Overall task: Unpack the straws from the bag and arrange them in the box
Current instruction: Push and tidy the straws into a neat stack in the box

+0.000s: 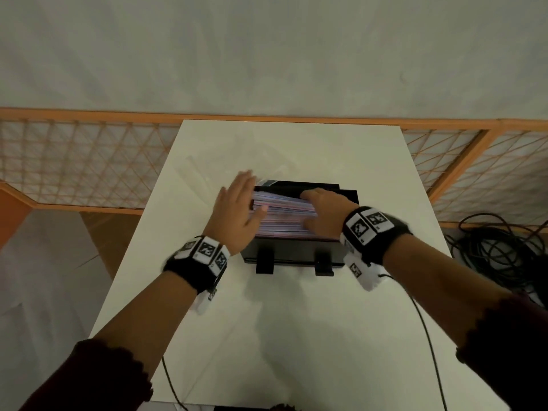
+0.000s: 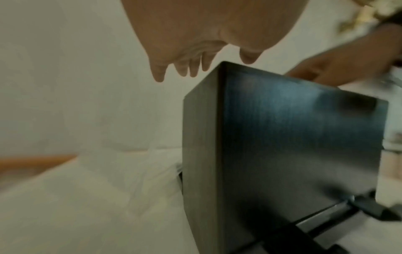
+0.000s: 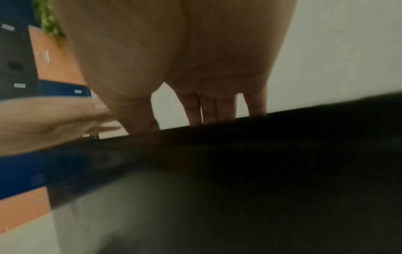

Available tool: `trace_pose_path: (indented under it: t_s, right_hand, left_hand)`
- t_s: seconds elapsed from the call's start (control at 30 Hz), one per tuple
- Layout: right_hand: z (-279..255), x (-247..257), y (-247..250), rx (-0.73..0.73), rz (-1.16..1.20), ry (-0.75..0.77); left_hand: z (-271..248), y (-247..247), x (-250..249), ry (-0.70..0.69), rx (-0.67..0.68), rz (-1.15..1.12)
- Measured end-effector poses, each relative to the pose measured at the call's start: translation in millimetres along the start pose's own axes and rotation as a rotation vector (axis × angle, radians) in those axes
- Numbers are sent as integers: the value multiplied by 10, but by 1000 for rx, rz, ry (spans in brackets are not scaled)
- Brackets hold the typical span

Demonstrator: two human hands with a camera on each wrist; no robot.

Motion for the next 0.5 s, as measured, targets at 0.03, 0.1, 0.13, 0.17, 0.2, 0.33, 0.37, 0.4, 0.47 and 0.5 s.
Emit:
trace_pose_path:
  t_s: [0.03,0.1,0.13,0.17,0.2,0.33,0.37,0.4,0.47,0.5]
  right_hand:
    - [16,-8,7,47,-32,-30]
    - [18,35,71,6,11,-45]
    - [7,67,136,-79,88,-63]
    - [20,41,193,-164,221,-119]
    - [12,-1,244,-215,429,-205]
    - [-34,-172,40,87,1405,-583]
    - [-40,-215,21,110,1492,-640]
    - [-61,-252,28,85,1511,-681]
    - [-19,-314,15,-3,1526,-739]
    - [-20,-295,34,-41,1530,-760]
  left_hand:
    - [59,-25,-100,-101,55,97]
    - [159,-95,-261,-227,146,197]
    - [196,-142,-300,-254,180,225]
    - [225,-188,-310,-258,209,250]
    - [245,-232,-307,-248,235,282]
    - [272,-378,-275,-203,299,381]
    - [275,-409,-284,-214,315,367]
    - [272,-443,-284,-225,340,342]
    - [266,-471,-288,-237,376,288]
    - [257,-470,-297,-235,392,262]
Point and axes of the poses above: each hand's wrist, its own z-axis towards the middle knuckle, its own y-axis out of the back of the hand, x = y × z, the point moved 5 cm from there along z, towards the middle knuckle, and after that the axes turned 6 degrees about -y, right-handed, at the moved point
